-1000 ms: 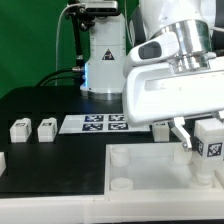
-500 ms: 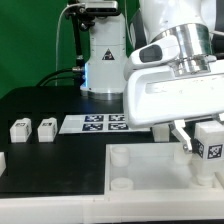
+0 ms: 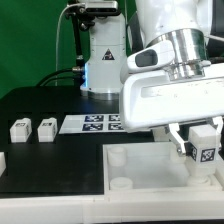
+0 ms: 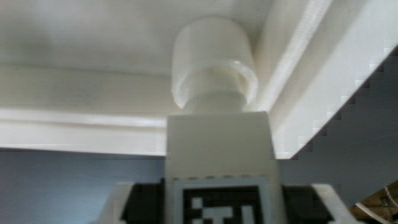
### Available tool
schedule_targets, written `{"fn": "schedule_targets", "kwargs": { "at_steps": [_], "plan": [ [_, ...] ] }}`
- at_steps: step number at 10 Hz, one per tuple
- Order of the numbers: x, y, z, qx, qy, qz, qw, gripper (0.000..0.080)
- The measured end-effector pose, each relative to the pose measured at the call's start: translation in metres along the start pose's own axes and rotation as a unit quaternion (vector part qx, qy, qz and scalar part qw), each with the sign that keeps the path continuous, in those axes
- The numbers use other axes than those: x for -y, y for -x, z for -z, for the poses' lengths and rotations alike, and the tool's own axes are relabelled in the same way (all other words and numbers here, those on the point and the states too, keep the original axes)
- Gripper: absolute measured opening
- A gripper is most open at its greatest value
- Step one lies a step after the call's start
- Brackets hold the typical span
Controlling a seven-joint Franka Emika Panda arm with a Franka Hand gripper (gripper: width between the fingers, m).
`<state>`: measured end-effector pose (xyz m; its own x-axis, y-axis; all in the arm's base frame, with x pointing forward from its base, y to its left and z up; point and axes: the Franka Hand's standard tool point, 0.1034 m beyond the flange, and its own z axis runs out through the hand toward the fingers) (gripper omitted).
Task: Assemble one leg
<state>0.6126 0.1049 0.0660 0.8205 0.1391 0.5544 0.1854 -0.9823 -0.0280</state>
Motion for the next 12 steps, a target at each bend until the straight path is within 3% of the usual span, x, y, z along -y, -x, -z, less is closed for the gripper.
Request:
{"fn": "schedule_targets", "kwargs": {
  "at_steps": [7,9,12],
  "plan": [
    [0.0014,0.0061,-0.0059,0.007,-0.002,0.000,1.000,0.0287],
    [0.0014,0.0064,-0.0061,0.008,-0.002,0.000,1.000,0.0576],
    [0.0014,0.0072,-0.0065,0.008,-0.002,0.000,1.000,0.0647]
  ]
}}
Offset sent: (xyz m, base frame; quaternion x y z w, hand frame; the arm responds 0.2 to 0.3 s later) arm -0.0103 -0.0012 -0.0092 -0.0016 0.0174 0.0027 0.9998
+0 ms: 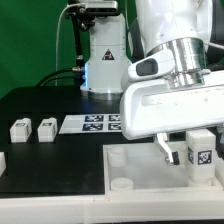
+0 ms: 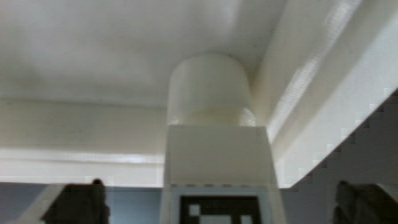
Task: Assemble one leg
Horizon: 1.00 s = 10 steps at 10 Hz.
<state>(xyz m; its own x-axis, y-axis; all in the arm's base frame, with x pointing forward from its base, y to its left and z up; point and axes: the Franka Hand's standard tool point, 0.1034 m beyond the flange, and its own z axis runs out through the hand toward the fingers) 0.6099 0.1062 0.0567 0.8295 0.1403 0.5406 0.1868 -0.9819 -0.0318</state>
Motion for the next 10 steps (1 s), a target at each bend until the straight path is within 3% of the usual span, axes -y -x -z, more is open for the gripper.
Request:
{"fn": "schedule_targets", "kwargs": {
  "at_steps": [3,7,8,10],
  "plan": [
    [0.000,0.000,0.000,0.002,0.000,0.000,1.000,0.0649],
    [0.000,-0.030,0.025,0.065,-0.010,0.002,0.998,0.0649],
    [0.000,-0.033,0.024,0.082,-0.013,0.000,0.997,0.0649],
    [0.006,-0.034,0.020,0.178,-0.033,-0.005,0.983,0.0649]
  ]
}}
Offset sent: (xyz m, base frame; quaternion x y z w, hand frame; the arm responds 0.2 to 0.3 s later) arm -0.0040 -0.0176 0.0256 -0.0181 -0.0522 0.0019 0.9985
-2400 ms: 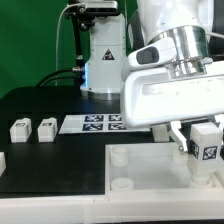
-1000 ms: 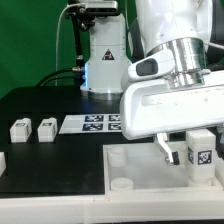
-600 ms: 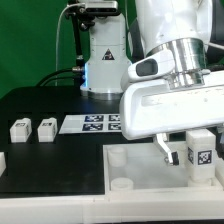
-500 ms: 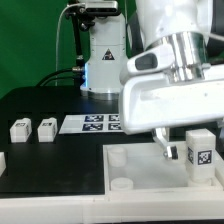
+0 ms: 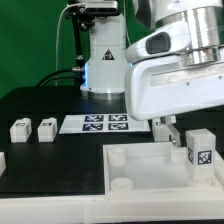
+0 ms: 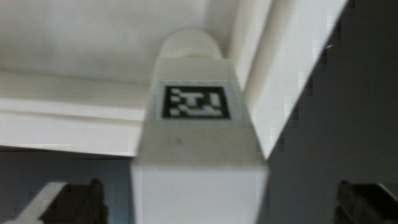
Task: Assemble one leg
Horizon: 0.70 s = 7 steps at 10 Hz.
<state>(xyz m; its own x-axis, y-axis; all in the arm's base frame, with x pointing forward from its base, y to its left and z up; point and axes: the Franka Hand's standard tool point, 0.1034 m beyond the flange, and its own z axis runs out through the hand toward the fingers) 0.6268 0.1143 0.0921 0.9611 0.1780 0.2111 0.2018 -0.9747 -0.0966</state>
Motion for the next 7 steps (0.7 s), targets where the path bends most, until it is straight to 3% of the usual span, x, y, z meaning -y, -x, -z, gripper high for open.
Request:
{"fn": "schedule_targets", "kwargs": {
  "at_steps": [2,3,4,6,7],
  "plan": [
    [0.0018,0.0063,-0.0016,0.104,-0.019,-0.002,0.994,0.0649],
    [-0.0010,-0.0006,-0.0035,0.117,-0.024,0.001,0.993,0.0649],
    [-0.0057,-0.0036,-0.0072,0.096,-0.019,0.000,0.995,0.0649],
    [-0.0067,0.0015,-0.0096,0.100,-0.019,-0.001,0.995,0.0649],
    [-0.0067,0.0018,-0.0099,0.100,-0.019,-0.002,0.995,0.0526]
  ]
}}
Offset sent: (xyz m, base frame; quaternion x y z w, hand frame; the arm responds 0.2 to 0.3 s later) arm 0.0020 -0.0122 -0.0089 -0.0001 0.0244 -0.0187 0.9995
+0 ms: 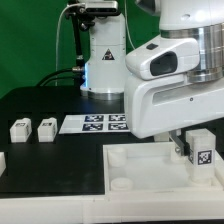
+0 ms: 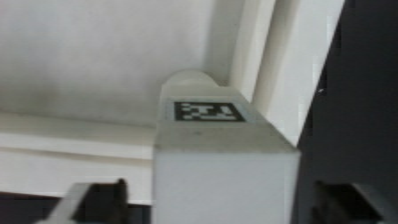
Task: Assemble one leg
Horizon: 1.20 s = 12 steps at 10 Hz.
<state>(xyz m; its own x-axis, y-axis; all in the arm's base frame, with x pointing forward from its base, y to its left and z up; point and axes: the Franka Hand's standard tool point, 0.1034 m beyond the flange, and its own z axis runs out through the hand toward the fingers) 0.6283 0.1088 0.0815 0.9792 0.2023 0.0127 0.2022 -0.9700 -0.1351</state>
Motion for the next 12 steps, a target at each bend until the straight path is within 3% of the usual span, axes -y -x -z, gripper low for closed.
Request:
{"fn": "schedule_targets", "kwargs": {
  "at_steps": [1,2,3,5,7,11,12],
  "plan": [
    [0.0000,0.0002,-0.0004,0.000,0.000,0.000,1.000,0.0392],
    [-0.0001,0.0003,-0.0006,0.001,0.000,0.000,1.000,0.0392],
    [0.0000,0.0004,-0.0011,0.001,0.000,-0.003,1.000,0.0291],
    [0.0001,-0.0024,-0.0019,-0.006,0.000,-0.021,1.000,0.0291],
    [-0.0010,-0.0032,-0.0021,-0.008,-0.001,-0.164,0.986,0.0291],
    [-0.0057,-0.0038,-0.0025,-0.014,0.001,-0.449,0.893,0.0294],
    [-0.0051,-0.0027,-0.0031,-0.016,0.001,-0.513,0.858,0.0294]
  ]
}}
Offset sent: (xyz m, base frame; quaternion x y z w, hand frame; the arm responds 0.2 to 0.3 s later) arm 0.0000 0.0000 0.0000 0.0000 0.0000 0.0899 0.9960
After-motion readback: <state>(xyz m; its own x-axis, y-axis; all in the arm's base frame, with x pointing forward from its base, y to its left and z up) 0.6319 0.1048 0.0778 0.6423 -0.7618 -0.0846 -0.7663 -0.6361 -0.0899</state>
